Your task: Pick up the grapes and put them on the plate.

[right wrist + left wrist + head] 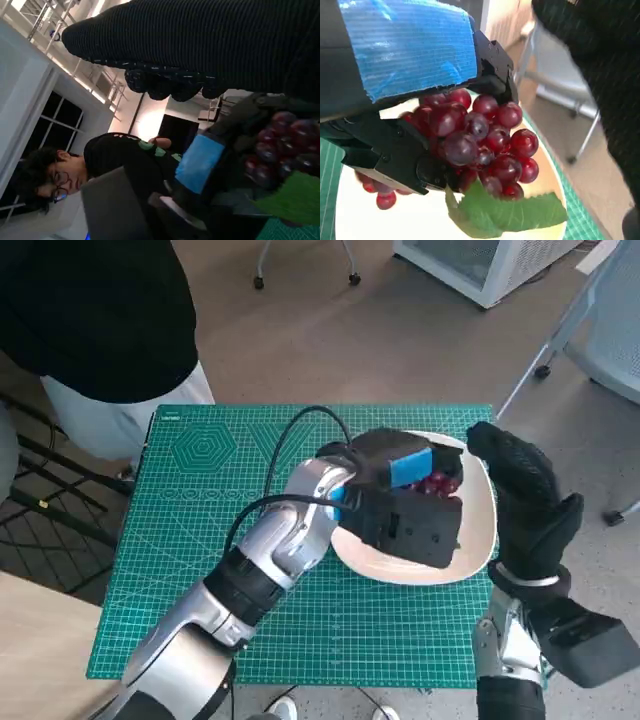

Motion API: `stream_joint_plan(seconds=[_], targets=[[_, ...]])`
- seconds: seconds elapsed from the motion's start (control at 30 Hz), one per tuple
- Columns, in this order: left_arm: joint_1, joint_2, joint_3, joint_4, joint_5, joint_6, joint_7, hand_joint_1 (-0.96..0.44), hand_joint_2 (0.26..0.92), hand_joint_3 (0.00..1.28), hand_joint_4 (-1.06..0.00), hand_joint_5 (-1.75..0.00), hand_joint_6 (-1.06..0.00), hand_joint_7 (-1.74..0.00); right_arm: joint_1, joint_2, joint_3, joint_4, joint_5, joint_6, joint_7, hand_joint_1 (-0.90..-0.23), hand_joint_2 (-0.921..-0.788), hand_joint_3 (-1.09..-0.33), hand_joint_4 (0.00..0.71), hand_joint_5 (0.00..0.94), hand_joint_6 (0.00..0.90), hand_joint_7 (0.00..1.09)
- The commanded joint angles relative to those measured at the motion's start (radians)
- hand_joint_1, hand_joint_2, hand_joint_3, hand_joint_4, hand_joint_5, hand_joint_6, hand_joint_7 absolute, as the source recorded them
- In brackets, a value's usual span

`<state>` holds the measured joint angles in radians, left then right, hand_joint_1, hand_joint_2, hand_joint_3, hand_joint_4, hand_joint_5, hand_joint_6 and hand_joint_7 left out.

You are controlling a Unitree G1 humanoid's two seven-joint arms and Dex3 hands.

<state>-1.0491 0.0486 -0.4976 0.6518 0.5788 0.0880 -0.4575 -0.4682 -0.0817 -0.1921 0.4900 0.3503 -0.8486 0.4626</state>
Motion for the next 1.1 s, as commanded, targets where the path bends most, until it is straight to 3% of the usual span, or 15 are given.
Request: stream_joint_plan(seconds=[0.03,0.37,0.63,0.87,1.0,1.1], targets=[[-0.037,-0.001,-0.007,0.027,-0.010,-0.041,-0.007,-0.56,0.824,0.02,-0.09,-0.08,-0.17,-0.02,0.013,0.001,0.003,0.003,0.006,0.014,0.002,-0.680,-0.921,-0.669,0.369,0.000,0.154,0.31],[-0.027,0.006,-0.002,0.050,-0.009,-0.062,0.002,-0.62,0.845,0.01,0.00,0.00,-0.11,0.00,0.016,0.002,0.005,0.004,0.008,0.012,0.007,-0.679,-0.921,-0.670,0.368,0.000,0.155,0.30],[0.029,0.075,0.071,0.044,-0.100,-0.210,0.008,-0.69,0.859,0.01,0.00,0.00,-0.08,0.00,0.018,0.006,0.010,-0.004,0.004,0.015,0.001,-0.681,-0.921,-0.671,0.368,0.001,0.157,0.30],[0.116,0.140,0.244,0.099,-0.319,-0.426,0.003,-0.61,0.882,0.01,0.00,0.00,-0.07,0.00,0.024,0.011,0.013,-0.024,-0.001,0.024,-0.009,-0.681,-0.921,-0.670,0.378,0.005,0.165,0.30],[0.181,0.116,0.389,0.154,-0.508,-0.533,-0.004,-0.57,0.908,0.04,0.00,0.00,-0.12,-0.03,0.026,0.014,0.015,-0.032,-0.005,0.028,-0.014,-0.680,-0.921,-0.670,0.380,0.006,0.167,0.30],[0.235,0.077,0.488,0.151,-0.667,-0.569,-0.053,-0.57,0.917,0.10,0.00,0.00,-0.14,-0.03,0.026,0.017,0.017,-0.035,-0.009,0.030,-0.019,-0.680,-0.921,-0.671,0.381,0.006,0.167,0.30]])
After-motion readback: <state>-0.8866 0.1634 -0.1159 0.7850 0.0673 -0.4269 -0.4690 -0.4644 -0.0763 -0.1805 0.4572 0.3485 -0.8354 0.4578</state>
